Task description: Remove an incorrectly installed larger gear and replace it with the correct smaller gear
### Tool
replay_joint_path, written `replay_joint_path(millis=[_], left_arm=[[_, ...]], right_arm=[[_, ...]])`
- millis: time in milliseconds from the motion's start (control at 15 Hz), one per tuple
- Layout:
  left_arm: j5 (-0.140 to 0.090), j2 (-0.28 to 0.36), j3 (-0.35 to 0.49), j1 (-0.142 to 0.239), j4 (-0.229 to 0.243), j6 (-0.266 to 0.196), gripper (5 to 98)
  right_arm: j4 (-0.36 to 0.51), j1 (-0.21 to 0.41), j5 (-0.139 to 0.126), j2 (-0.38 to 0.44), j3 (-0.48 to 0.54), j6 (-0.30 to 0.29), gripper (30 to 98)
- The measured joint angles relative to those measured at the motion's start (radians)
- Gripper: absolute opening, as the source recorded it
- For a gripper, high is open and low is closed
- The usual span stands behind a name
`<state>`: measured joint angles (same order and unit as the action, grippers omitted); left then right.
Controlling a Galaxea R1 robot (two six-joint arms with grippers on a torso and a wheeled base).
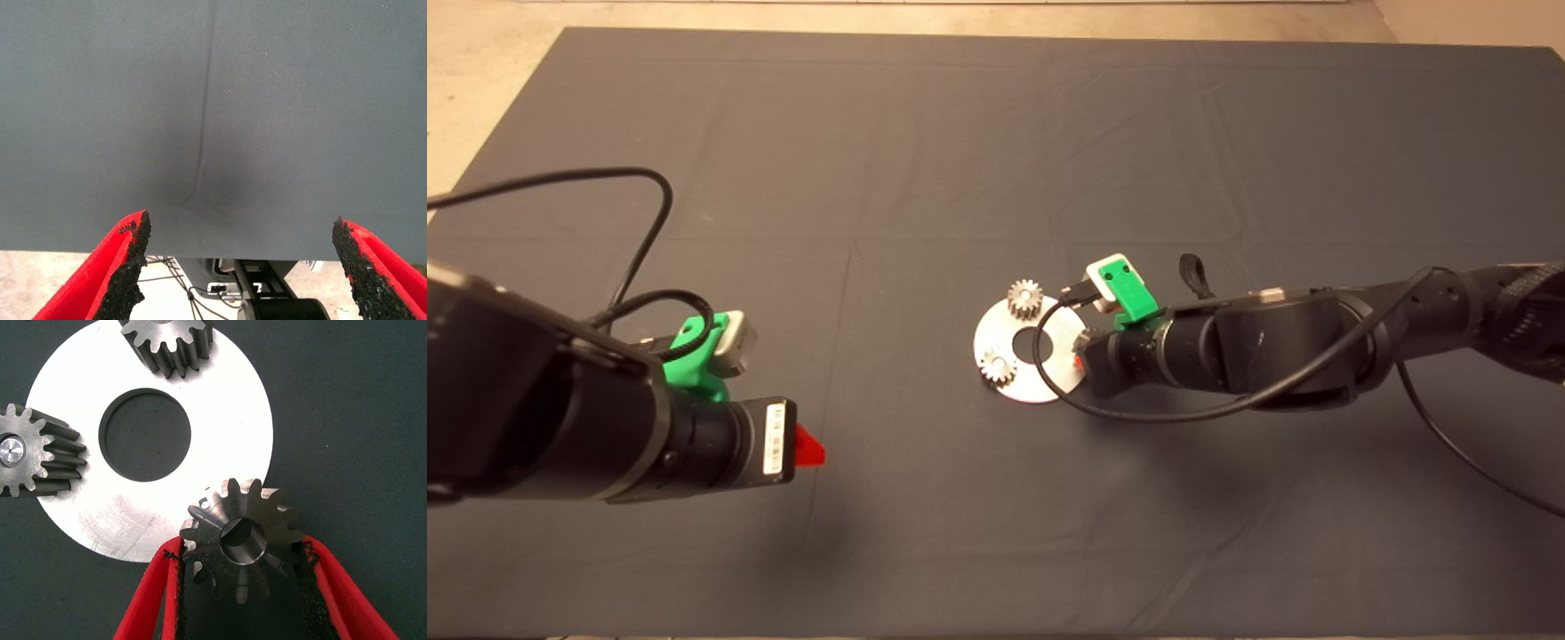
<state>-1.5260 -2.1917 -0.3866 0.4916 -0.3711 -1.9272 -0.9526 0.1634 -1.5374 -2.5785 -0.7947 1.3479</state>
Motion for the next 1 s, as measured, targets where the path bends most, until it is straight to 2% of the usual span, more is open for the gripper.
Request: replay_joint_path(millis=[267,1000], left_arm=[[0.000,0.000,0.000,-0.022,-0.022,0.000,69.0],[0.000,0.000,0.000,-0.029,-0.034,0.000,69.0]], right_arm=[[0.000,0.000,0.000,0.002,0.000,0.000,33.8],[-0.001,0.000,0.000,-0.001,-0.001,0.000,33.8]])
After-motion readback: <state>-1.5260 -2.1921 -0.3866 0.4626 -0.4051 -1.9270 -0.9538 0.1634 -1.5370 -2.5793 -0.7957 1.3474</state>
